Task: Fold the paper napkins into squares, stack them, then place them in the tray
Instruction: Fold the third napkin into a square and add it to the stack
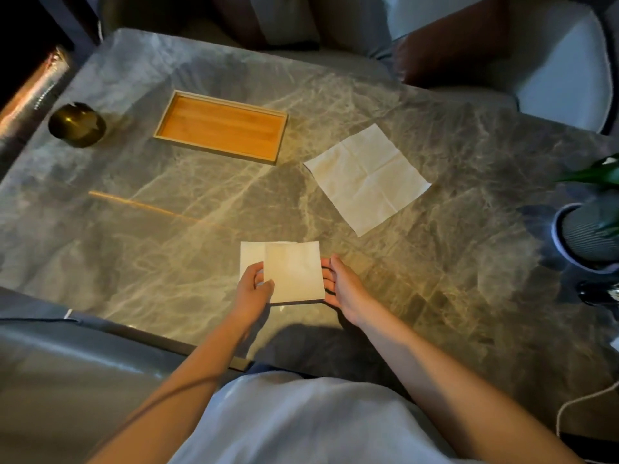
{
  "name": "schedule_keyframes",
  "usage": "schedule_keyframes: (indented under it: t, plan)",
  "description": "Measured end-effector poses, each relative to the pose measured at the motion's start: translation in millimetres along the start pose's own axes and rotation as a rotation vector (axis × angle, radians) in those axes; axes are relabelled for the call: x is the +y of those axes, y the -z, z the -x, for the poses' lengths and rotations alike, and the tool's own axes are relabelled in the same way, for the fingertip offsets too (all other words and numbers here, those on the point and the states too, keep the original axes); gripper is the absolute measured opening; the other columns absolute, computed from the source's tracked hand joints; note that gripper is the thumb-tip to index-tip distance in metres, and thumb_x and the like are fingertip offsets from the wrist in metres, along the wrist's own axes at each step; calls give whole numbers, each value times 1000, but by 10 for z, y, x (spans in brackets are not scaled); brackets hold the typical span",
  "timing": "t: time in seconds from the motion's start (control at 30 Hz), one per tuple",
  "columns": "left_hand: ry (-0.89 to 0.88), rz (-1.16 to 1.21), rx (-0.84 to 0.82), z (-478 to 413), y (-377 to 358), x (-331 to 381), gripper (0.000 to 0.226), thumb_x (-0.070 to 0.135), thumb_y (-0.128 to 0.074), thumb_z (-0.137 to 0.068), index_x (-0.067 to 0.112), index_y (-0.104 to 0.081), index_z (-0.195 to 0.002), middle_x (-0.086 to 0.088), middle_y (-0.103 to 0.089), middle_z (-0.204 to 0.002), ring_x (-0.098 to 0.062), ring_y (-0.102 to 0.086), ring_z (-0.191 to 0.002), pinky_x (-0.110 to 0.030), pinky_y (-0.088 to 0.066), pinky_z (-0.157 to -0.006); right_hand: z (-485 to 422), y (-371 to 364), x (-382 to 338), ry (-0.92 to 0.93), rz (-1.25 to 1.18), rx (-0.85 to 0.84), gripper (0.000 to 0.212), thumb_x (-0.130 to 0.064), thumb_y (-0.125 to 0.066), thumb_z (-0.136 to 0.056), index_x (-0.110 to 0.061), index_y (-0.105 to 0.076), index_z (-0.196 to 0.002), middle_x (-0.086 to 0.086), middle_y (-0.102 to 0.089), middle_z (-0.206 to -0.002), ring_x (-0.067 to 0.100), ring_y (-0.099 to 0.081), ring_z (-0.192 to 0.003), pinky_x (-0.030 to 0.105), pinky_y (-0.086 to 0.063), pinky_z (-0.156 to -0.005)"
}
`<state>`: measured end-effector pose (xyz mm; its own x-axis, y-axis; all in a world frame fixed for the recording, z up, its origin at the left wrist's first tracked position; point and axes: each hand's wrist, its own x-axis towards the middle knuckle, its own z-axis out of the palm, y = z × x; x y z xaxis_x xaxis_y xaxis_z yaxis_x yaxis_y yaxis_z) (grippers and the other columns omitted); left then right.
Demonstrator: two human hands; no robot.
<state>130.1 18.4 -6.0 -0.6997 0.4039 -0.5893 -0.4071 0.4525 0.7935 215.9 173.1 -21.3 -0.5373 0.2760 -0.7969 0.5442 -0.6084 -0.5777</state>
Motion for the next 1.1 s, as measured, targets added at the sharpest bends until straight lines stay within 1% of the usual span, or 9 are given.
schedule_keyframes:
  t: [0.07, 0.13, 0.27, 0.4, 0.5, 0.63, 0.8, 0.97, 1.1]
  plan:
    - [-25, -63, 6, -100, 141, -8, 36, -7, -42, -90, 3, -49, -124, -24, -61, -110, -28, -58, -95, -36, -50, -82, -48, -101, -16, 24, 14, 13, 45, -44, -23, -103, -21, -61, -110, 0, -71, -101, 13, -67, -90, 29, -52, -78]
    - [-48, -110, 29, -173, 246, -3, 33, -7, -41, -89, 4, -53, -118, -21, -63, -106, -31, -59, -98, -44, -49, -87, -87, -180, -26, 36, 33, 21, 44, -42, -24, -103, -21, -62, -109, 0, -70, -99, 13, -66, -88, 30, -52, -79]
    - [-83, -116, 99, -261, 342, -38, 30, -6, -41, -85, 11, -58, -103, -7, -61, -86, -22, -56, -81, -35, -45, -73, -144, -277, -42, 56, 83, 10, 42, -40, -25, -104, -25, -64, -101, 0, -71, -97, 13, -68, -86, 26, -54, -72]
    - [-72, -63, 166, -348, 342, -66, 32, -8, -42, -83, 8, -61, -103, -2, -54, -71, -21, -50, -70, -33, -41, -70, -225, -326, -106, 76, 163, 24, 42, -36, -27, -104, -20, -66, -105, 1, -72, -92, 12, -68, -79, 23, -55, -65]
    - [-74, -84, 209, -412, 338, -98, 32, -8, -44, -81, 7, -61, -103, -5, -56, -74, -20, -50, -67, -30, -41, -68, -261, -338, -142, 101, 227, 32, 43, -33, -28, -104, -16, -67, -108, 0, -70, -86, 8, -67, -70, 18, -53, -56]
    - [-107, -150, 229, -431, 326, -203, 30, -6, -47, -79, 13, -61, -98, 5, -52, -66, -9, -46, -58, -18, -40, -56, -268, -309, -119, 122, 309, 41, 38, -32, -31, -103, -14, -65, -105, -1, -68, -85, 9, -63, -71, 16, -50, -55]
    - [-132, -210, 236, -460, 332, -263, 31, -2, -47, -78, 19, -61, -97, 9, -52, -66, -5, -46, -58, -20, -38, -55, -284, -293, -68, 160, 375, 61, 31, -27, -33, -102, -17, -61, -92, 1, -62, -81, 12, -57, -69, 24, -45, -62]
    - [-149, -236, 253, -469, 340, -300, 30, 2, -47, -80, 19, -61, -99, 5, -57, -71, -8, -49, -61, -22, -41, -59, -299, -279, -23, 191, 410, 73, 30, -22, -35, -101, -11, -63, -104, 2, -63, -82, 12, -57, -68, 27, -43, -64]
    - [-162, -248, 276, -456, 355, -338, 29, 3, -47, -82, 17, -60, -104, 2, -58, -75, -7, -50, -62, -20, -40, -58, -307, -278, -21, 200, 401, 82, 28, -22, -37, -99, -16, -64, -102, 0, -62, -81, 11, -57, -68, 27, -44, -63]
